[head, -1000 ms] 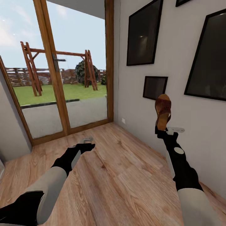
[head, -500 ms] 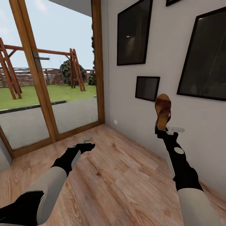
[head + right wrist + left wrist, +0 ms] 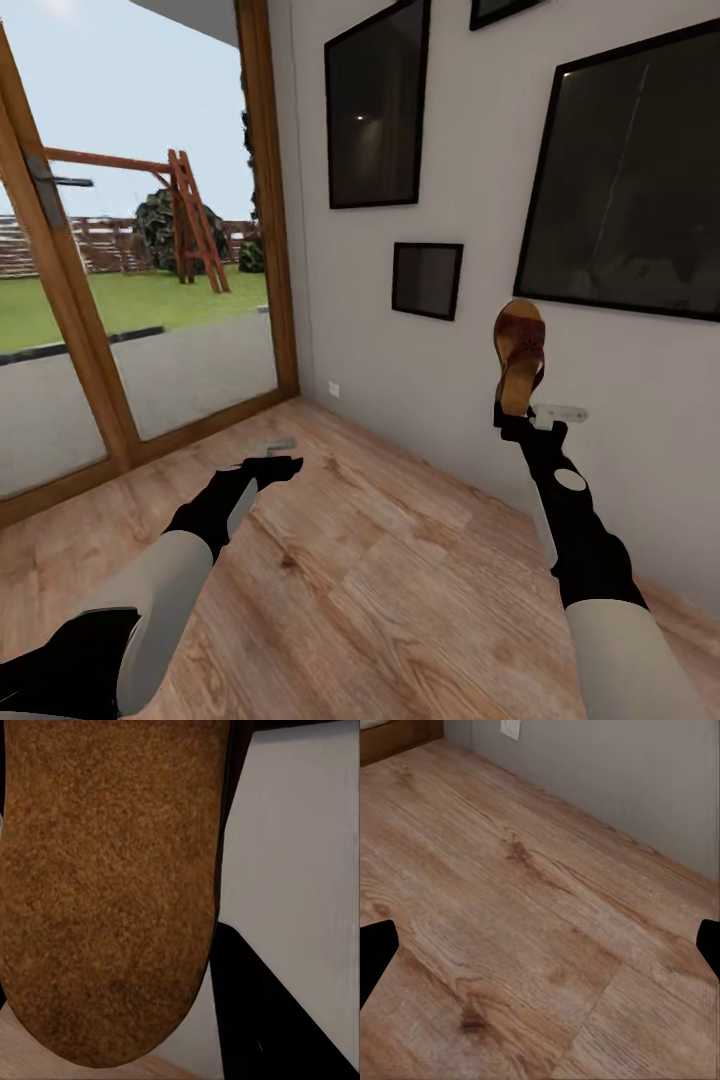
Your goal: Pick up the two gym shoes and the two sandals from the corridor floor and place them onto the hallstand (shoe rack) in the corridor, making sure they are on the rack and not on the floor. Arrange them so the two gym shoes are next to each other and the two sandals are next to each other.
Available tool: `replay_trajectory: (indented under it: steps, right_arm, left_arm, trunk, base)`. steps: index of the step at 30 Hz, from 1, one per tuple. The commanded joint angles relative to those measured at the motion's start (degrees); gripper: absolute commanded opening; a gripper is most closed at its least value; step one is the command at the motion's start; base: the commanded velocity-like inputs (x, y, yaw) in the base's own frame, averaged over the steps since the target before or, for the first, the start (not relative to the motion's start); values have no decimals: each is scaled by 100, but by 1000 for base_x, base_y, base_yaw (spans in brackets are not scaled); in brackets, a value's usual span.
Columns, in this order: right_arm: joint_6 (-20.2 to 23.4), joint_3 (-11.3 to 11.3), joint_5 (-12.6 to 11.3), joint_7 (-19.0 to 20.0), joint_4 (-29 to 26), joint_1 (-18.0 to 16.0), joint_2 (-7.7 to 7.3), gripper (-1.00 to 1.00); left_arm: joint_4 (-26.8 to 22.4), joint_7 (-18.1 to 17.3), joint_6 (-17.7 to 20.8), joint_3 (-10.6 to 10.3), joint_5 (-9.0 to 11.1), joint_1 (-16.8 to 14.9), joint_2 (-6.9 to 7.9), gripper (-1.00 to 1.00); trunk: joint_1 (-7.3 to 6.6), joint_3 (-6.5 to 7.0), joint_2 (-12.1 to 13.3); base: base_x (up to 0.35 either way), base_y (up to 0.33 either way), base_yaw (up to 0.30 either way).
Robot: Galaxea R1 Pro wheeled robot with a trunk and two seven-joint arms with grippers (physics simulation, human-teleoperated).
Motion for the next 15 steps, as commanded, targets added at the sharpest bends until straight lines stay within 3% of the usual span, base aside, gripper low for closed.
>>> replay_trajectory:
  steps: [1,8,15]
  right_arm:
    - [38,2,34,-10,-9,-3,0,-100]
    - [38,2,34,-14,-9,-3,0,-100]
    - [38,2,34,-11,-9,-3,0,-100]
  left_arm:
    - [-11,-39,39,47,-18,-1,-7,100]
    - [-11,-42,39,48,-18,-1,-7,100]
    - [-11,-39,39,49,-18,-1,-8,100]
  trunk:
    - [-1,-6,-3]
    - [-1,-6,-3]
    - [-1,-6,-3]
  base:
    - [0,0,-267]
    - [1,1,-267]
    - [149,180,-267]
